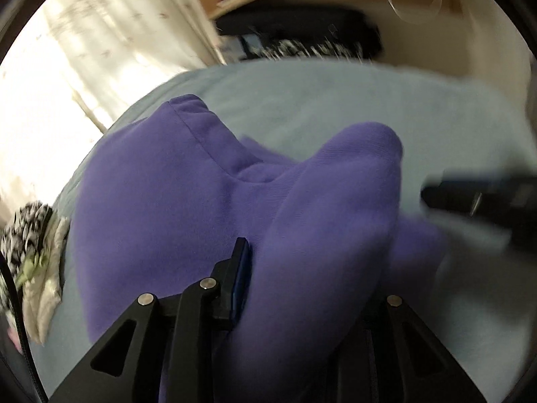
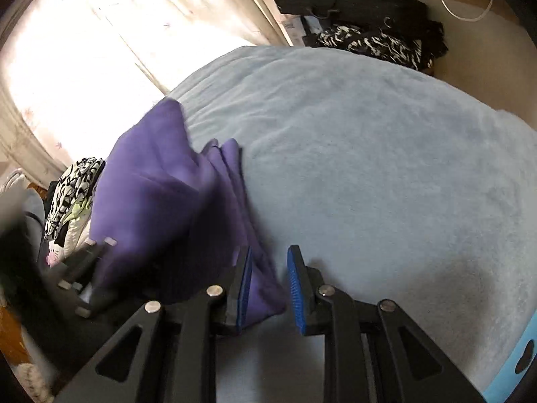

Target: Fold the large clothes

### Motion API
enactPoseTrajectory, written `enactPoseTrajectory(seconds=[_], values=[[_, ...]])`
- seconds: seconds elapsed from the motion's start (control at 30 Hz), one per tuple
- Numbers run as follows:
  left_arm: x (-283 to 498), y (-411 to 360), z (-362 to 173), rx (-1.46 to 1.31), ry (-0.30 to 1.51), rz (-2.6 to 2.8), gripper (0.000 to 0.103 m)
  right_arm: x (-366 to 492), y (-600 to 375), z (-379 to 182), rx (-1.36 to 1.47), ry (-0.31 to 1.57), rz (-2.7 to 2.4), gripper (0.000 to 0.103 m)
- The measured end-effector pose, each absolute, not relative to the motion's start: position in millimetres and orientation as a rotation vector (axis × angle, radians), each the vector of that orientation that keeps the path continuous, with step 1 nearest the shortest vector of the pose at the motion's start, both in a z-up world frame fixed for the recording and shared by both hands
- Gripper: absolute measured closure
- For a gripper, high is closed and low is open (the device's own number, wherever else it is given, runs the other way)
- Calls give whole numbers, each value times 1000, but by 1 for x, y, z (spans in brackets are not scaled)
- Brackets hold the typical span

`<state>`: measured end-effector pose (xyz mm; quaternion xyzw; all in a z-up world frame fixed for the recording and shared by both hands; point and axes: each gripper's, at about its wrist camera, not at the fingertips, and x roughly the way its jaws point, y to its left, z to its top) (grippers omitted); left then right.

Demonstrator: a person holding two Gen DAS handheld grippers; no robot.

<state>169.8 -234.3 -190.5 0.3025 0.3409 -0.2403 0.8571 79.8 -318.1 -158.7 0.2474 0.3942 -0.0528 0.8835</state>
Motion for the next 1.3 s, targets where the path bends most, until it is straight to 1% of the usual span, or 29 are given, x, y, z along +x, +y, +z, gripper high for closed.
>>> enactPoseTrajectory(seconds=[0.07, 0.13, 0.23, 0.3, 0.33, 0.4, 0.5, 0.63, 0.77, 0.87, 1.03, 1.13, 1.2, 1.3], values=[[160, -242, -196, 703, 666, -493, 77, 79, -316, -160, 503, 828, -114, 81], [160, -242, -195, 699, 670, -504, 74, 80, -316, -161, 492, 836, -114, 81], [165, -235, -182, 618, 703, -549, 66, 82, -321, -163, 497, 843, -115, 81], [166, -232, -175, 583, 720, -586, 49, 80, -323, -162, 497, 835, -116, 81], [165, -231, -172, 564, 726, -608, 45, 79, -324, -161, 494, 831, -117, 81], [162, -231, -166, 535, 734, -641, 33, 78, -325, -157, 494, 822, -112, 81], [156, -231, -158, 497, 759, -693, 27, 75, -326, -151, 495, 803, -102, 81], [141, -230, -145, 478, 780, -726, 26, 73, -327, -142, 496, 785, -86, 81], [130, -216, -124, 427, 794, -736, 26, 73, -327, -130, 496, 769, -61, 71], [136, -193, -105, 339, 806, -706, 26, 79, -325, -118, 474, 757, -18, 70], [171, -140, -87, 178, 850, -562, 26, 103, -322, -102, 468, 783, 90, 65], [202, -116, -91, 155, 892, -422, 26, 129, -323, -100, 503, 833, 173, 65], [219, -100, -95, 106, 923, -399, 28, 146, -323, -103, 522, 876, 215, 65], [242, -85, -102, 49, 959, -381, 28, 175, -321, -114, 548, 953, 283, 65]])
